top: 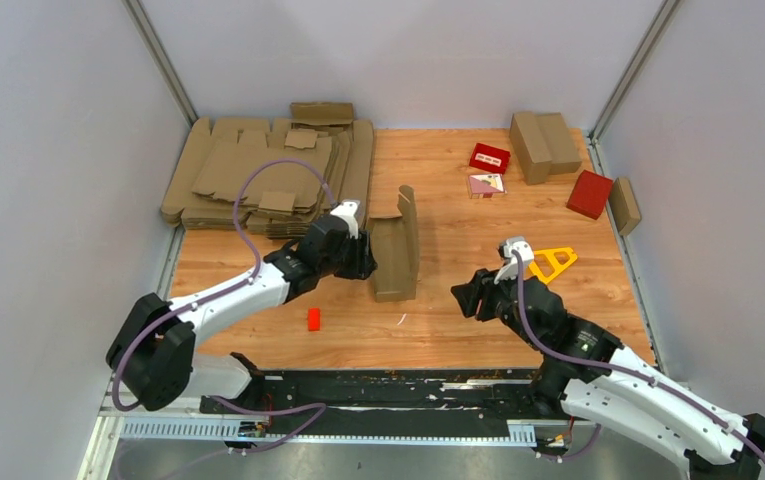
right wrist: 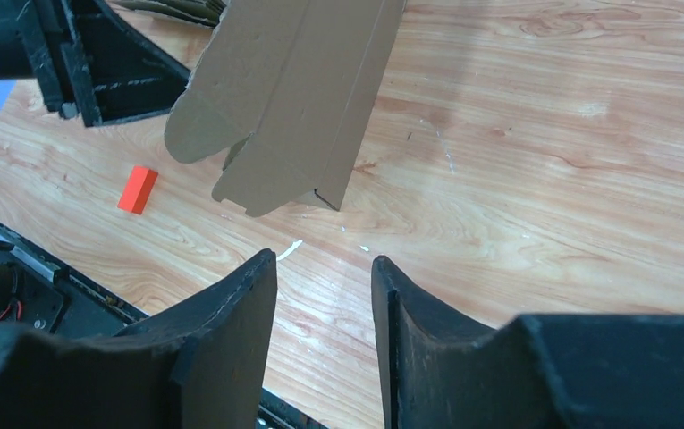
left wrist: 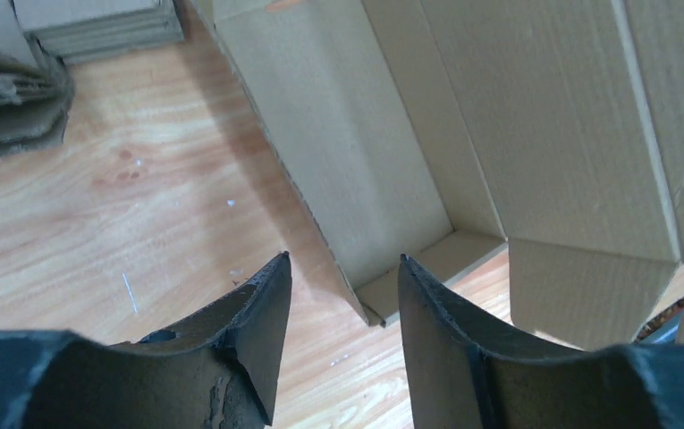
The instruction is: Fold the paper box
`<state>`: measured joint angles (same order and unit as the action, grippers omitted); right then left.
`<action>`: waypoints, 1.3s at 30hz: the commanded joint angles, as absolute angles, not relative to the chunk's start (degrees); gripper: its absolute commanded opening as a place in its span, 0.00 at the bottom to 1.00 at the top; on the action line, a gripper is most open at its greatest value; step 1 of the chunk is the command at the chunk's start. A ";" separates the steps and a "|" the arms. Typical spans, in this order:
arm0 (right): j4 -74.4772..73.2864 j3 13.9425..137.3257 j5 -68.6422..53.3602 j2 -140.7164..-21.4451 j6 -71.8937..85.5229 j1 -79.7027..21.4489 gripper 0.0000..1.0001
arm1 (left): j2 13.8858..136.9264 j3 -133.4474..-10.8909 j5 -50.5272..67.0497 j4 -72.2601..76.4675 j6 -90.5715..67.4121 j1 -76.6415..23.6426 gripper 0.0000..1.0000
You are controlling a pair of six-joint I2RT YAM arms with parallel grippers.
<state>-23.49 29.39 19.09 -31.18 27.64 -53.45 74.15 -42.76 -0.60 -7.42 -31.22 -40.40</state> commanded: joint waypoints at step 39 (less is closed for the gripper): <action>-44.36 33.23 30.87 -22.37 40.63 -53.35 1.00 | 96.88 -39.39 -11.90 43.84 -61.63 -69.00 0.65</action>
<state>-40.62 30.41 24.91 -23.11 35.42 -53.45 95.94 -35.33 -6.28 36.75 -60.93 -67.37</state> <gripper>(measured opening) 0.982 0.639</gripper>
